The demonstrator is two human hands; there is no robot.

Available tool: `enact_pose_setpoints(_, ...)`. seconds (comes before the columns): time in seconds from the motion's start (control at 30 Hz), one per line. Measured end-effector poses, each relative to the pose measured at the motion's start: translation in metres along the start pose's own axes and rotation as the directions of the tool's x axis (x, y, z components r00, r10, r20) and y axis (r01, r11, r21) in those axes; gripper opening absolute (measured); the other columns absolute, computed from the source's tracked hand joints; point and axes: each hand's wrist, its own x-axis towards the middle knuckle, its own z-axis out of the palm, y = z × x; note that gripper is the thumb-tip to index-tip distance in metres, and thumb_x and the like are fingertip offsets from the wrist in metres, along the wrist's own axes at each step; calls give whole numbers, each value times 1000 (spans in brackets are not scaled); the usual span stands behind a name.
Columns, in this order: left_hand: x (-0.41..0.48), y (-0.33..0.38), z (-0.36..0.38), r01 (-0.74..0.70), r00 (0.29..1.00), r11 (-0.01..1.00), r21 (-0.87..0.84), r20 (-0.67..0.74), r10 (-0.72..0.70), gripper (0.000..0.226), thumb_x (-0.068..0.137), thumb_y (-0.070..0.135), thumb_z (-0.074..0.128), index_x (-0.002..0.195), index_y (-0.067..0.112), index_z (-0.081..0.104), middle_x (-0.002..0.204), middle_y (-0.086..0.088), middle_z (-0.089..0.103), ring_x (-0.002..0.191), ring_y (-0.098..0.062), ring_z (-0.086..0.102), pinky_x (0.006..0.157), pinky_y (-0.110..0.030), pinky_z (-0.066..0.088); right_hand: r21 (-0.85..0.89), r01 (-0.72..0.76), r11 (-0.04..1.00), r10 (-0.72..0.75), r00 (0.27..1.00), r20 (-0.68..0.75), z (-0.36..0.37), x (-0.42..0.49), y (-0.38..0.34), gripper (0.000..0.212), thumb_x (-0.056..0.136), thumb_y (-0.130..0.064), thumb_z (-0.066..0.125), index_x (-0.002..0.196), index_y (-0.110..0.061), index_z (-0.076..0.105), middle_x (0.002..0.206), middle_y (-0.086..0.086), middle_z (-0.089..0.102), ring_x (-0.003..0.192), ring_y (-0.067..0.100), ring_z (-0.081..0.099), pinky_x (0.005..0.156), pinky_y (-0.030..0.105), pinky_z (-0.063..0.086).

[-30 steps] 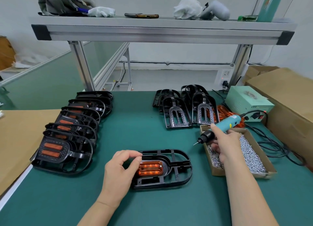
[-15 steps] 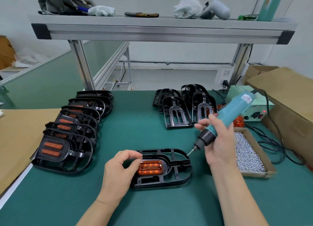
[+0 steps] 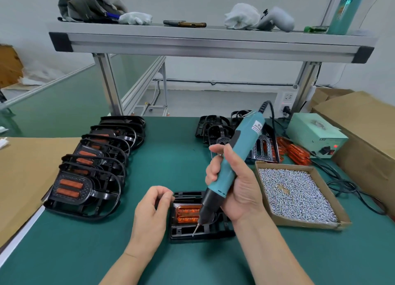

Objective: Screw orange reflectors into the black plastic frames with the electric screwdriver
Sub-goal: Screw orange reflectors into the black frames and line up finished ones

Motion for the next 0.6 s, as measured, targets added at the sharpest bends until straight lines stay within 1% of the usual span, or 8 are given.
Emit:
enact_pose_setpoints(0.1, 0, 1, 1, 10, 1000, 1000, 9, -6, -10, 25, 101, 17, 54, 80, 29, 59, 81, 7, 66, 76, -9, 58, 67, -11, 42, 89, -50, 995, 50, 999, 8, 5, 5, 4, 29, 81, -31, 73, 101, -11, 74, 61, 0, 48, 49, 11, 44, 49, 21, 37)
enact_pose_setpoints(0.17, -1, 3, 0, 18, 1000, 1000, -9, -6, -18, 22, 98, 31, 51, 77, 28, 58, 79, 3, 65, 72, -12, 56, 65, -14, 42, 119, -61, 991, 62, 998, -4, 6, 9, 4, 32, 84, -32, 66, 106, -10, 71, 61, -1, 47, 50, 10, 44, 50, 21, 35)
enact_pose_setpoints(0.27, -2, 6, 0, 22, 1000, 999, -31, -2, -22, 26, 91, 41, 47, 73, 26, 58, 75, -4, 63, 72, -22, 55, 69, -26, 43, 129, -74, 989, 73, 997, 8, 6, 15, 0, 40, 87, -40, 59, 110, -8, 68, 62, 2, 47, 53, 13, 44, 54, 24, 33)
enact_pose_setpoints(0.37, -3, 9, -1, 20, 999, 999, -45, 26, -19, 31, 90, 43, 50, 69, 22, 59, 72, -8, 62, 72, -26, 55, 68, -28, 43, 75, -58, 995, 58, 998, 7, 5, 18, -2, 37, 86, -38, 60, 108, -9, 69, 67, 4, 53, 58, 14, 49, 58, 24, 35)
enact_pose_setpoints(0.43, -3, 10, -2, 23, 999, 998, -66, 38, -21, 30, 91, 39, 54, 69, 19, 60, 72, -7, 63, 72, -26, 56, 67, -26, 43, 1, -22, 1000, 22, 1000, -17, 4, 20, -1, 30, 83, -33, 68, 103, -12, 73, 70, 4, 59, 61, 14, 56, 58, 22, 40)
enact_pose_setpoints(0.47, -2, 10, -3, 28, 999, 996, -83, 39, -25, 28, 94, 33, 57, 70, 18, 62, 73, -6, 64, 72, -23, 56, 68, -24, 44, -21, -5, 1000, 5, 999, -36, 3, 21, 1, 27, 81, -30, 71, 101, -12, 74, 70, 3, 60, 61, 14, 58, 56, 21, 43)
enact_pose_setpoints(0.53, 0, 8, -5, 47, 999, 991, -129, 24, -44, 25, 99, 16, 60, 74, 17, 64, 77, -2, 67, 74, -14, 59, 71, -17, 46, -35, 24, 999, -27, 996, -86, 2, 24, 3, 25, 79, -26, 71, 99, -11, 73, 70, 3, 60, 60, 13, 58, 56, 20, 47)
enact_pose_setpoints(0.6, 1, 8, -5, 77, 997, 981, -180, 18, -74, 21, 98, 6, 59, 80, 15, 66, 81, 1, 69, 80, -10, 62, 76, -15, 47, -43, 45, 998, -51, 989, -140, 2, 28, 5, 24, 76, -21, 73, 98, -12, 70, 70, 2, 59, 59, 12, 54, 56, 20, 48)
